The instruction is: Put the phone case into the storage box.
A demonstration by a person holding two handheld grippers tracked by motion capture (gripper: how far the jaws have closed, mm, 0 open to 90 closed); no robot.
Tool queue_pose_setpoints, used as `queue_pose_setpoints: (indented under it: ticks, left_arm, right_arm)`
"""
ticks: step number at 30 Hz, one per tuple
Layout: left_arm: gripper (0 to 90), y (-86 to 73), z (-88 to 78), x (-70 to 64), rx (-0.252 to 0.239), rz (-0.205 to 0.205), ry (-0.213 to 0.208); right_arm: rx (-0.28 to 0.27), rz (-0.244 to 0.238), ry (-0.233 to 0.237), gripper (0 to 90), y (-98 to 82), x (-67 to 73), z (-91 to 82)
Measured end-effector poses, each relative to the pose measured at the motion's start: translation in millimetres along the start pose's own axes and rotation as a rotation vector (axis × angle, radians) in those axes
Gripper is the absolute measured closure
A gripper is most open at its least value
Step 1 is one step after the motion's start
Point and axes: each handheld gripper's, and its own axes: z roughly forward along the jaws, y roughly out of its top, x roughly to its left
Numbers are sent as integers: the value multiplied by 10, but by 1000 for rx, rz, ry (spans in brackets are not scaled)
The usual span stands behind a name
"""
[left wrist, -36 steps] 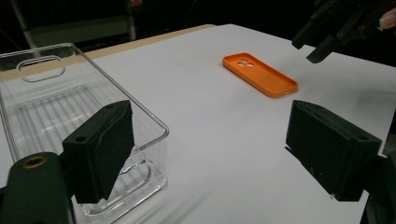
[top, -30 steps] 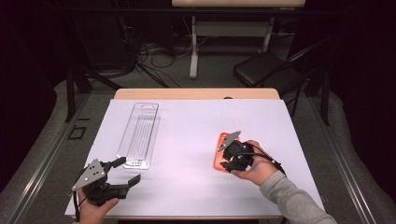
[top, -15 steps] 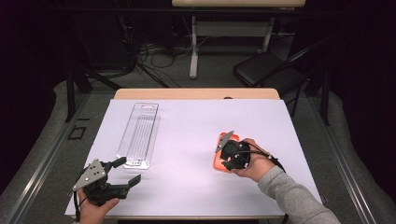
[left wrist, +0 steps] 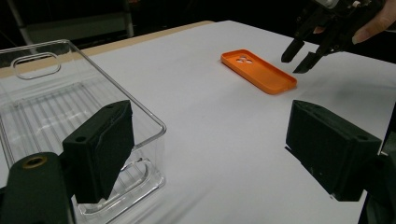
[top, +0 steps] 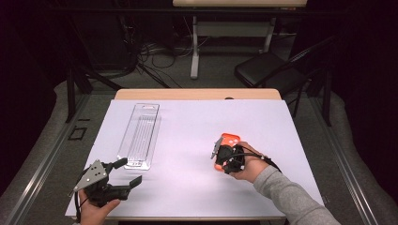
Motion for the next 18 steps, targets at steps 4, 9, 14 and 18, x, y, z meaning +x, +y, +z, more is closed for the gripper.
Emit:
queue_pose_setpoints:
  ticks: [4,9,14,18]
  left_arm:
    - [154,-1,0,2,-1,-2,0]
    - [154,-1,-1,2,0,-1,0]
    - [154,-3,2,4,2,-2,0]
    - [154,-5,5,2,2,-4,0]
  right_arm:
    - [17,-5,2,646,17,3,43]
    - [37,-6,22,692,26,5,95]
    - [53,-11,33,718,15,12,140]
    - [59,-12,41,736,10,23,166]
